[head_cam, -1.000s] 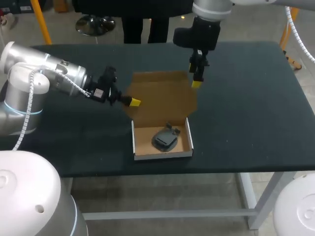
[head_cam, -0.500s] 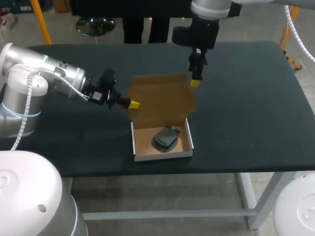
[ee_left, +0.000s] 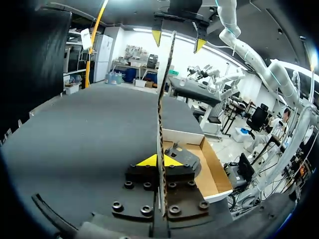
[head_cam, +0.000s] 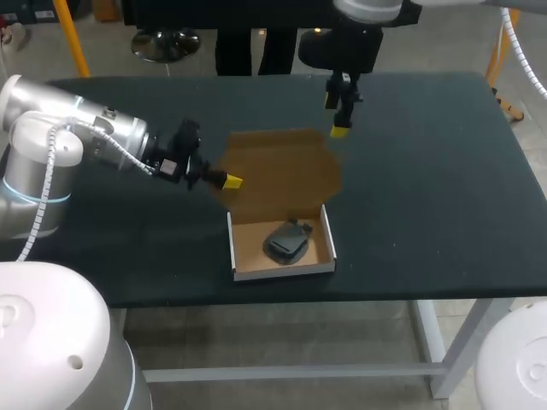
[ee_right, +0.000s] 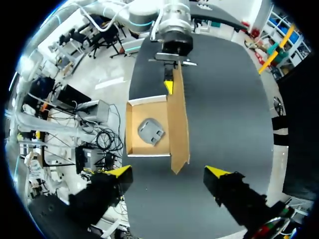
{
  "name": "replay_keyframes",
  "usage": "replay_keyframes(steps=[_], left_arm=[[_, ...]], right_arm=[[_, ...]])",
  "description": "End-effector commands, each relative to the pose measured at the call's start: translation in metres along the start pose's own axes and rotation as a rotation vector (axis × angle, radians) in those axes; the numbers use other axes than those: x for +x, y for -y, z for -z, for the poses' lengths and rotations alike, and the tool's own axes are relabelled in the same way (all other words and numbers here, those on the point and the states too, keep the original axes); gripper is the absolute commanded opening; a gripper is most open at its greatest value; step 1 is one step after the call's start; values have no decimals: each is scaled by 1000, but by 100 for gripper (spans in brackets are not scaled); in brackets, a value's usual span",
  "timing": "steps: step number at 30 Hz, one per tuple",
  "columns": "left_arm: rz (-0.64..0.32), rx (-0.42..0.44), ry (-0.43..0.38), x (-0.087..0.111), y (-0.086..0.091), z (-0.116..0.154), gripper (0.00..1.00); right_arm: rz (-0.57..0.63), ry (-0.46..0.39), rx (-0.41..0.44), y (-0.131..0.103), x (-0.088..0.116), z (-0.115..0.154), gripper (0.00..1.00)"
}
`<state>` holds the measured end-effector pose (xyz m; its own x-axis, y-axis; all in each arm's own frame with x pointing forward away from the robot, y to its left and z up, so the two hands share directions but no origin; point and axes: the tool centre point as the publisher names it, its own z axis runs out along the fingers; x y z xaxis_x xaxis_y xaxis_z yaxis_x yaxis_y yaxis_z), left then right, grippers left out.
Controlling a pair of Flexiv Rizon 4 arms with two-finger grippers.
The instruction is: Assemble the packaging by folding the flat box into shape, placing the metal phone stand inside, and closing the box properly
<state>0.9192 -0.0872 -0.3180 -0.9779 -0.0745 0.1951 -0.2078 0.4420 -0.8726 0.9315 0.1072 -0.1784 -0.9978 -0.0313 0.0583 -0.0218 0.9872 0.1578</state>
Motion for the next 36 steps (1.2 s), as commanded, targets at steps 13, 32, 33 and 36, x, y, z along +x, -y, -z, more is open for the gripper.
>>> replay_keyframes(steps=[13,32,33,36], left_arm=[[-243,-2,121,18,2,2,0],[-384,28,126,22,-4,2,0],[-385,28,126,22,-3,2,0],[-391,30,125,21,-2,2,0]], right_arm=[[24,55,-9,-12,2,3,100],[36,55,-17,-21,5,2,100],[35,54,-17,-21,5,2,100],[33,54,-17,-22,5,2,100]])
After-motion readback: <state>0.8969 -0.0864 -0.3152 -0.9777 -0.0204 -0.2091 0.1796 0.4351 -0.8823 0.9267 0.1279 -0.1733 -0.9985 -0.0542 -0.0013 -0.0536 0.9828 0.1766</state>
